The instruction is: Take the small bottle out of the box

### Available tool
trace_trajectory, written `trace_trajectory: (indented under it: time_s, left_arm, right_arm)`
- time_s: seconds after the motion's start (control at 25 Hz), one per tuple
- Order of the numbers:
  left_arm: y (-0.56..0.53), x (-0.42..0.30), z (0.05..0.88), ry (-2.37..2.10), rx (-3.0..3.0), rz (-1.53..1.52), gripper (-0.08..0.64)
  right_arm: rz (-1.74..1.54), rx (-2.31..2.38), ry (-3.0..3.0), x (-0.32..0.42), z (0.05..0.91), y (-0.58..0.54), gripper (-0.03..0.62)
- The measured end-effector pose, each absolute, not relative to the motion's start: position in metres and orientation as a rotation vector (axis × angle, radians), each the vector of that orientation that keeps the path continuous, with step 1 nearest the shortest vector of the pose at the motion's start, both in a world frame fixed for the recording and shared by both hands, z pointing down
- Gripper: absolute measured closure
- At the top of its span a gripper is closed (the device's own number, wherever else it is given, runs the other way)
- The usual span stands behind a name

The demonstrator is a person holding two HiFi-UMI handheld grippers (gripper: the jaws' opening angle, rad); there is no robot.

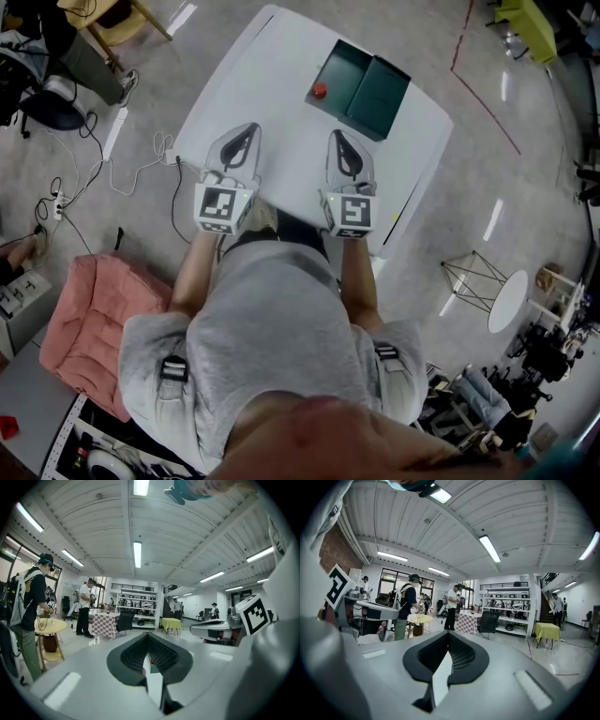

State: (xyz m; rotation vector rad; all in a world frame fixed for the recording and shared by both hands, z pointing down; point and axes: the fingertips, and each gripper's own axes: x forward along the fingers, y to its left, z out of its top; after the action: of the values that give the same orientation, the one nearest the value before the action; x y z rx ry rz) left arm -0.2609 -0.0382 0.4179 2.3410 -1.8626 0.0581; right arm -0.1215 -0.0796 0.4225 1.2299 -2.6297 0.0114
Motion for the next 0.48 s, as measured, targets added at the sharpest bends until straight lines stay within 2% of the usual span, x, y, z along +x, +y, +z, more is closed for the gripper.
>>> trace_trajectory:
  time_s: [0.48]
  left_arm:
    - [-0.088, -0.265, 0.438, -1.868, 2.280, 0.118, 0.549]
  right_arm:
    - [0.085, 1.160, -2.605, -0.131, 0.452, -0.137, 0.589]
